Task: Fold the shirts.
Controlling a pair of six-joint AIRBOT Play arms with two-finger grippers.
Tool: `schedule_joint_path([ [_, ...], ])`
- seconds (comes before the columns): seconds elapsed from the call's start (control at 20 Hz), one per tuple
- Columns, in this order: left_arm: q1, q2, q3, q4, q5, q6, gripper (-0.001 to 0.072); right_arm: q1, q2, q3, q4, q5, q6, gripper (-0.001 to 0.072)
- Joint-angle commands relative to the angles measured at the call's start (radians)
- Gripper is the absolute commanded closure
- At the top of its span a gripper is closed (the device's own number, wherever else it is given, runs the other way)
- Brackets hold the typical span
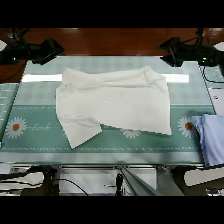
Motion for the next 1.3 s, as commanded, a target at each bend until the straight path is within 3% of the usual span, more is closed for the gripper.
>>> schedule_joint_path([
  [0.0, 0.107, -0.024, 0.013, 0.182, -0.243, -0.057, 0.0007, -0.138, 0.012, 0.053, -0.052, 0.309, -0.014, 0.0080],
  [0.1, 0.208, -0.026, -0.027, 0.275, -0.421, -0.064, 0.0007, -0.204, 0.101, 0.011, -0.356, 0.449, -0.032, 0.0080],
  [0.2, 0.296, -0.006, -0.178, 0.241, -0.467, -0.061, 0.0010, -0.259, 0.228, -0.161, -0.551, 0.407, -0.029, 0.0080],
  [0.35, 0.368, 0.023, -0.465, 0.125, -0.437, 0.046, 0.0010, -0.367, 0.401, -0.554, -0.406, 0.246, -0.092, 0.0080],
  [0.45, 0.396, 0.025, -0.595, 0.005, -0.396, 0.134, 0.0010, -0.397, 0.492, -0.764, -0.291, 0.211, -0.152, 0.0080],
  [0.55, 0.399, 0.023, -0.665, -0.067, -0.340, 0.158, 0.0010, -0.399, 0.571, -0.904, -0.232, 0.181, -0.192, 0.0081],
  [0.8, 0.336, 0.013, -0.684, -0.178, -0.258, 0.211, 0.0010, -0.399, 0.687, -1.018, -0.241, 0.164, -0.197, 0.0082],
  [0.95, 0.265, -0.011, -0.684, -0.189, -0.232, 0.225, 0.0014, -0.418, 0.691, -1.017, -0.362, 0.144, -0.095, 0.0082],
  [1.0, 0.246, -0.017, -0.684, -0.189, -0.223, 0.225, 0.0126, -0.431, 0.691, -1.017, -0.407, 0.159, -0.080, 0.0082],
  [1.05, 0.236, -0.016, -0.684, -0.189, -0.215, 0.227, 0.0538, -0.440, 0.691, -1.017, -0.460, 0.184, -0.065, 0.0082],
  [1.1, 0.236, -0.014, -0.683, -0.199, -0.224, 0.249, 0.0674, -0.443, 0.691, -1.017, -0.522, 0.217, -0.056, 0.0081],
  [1.25, 0.242, -0.013, -0.657, -0.203, -0.283, 0.271, 0.0674, -0.443, 0.691, -1.035, -0.656, 0.284, -0.022, 0.0082],
])
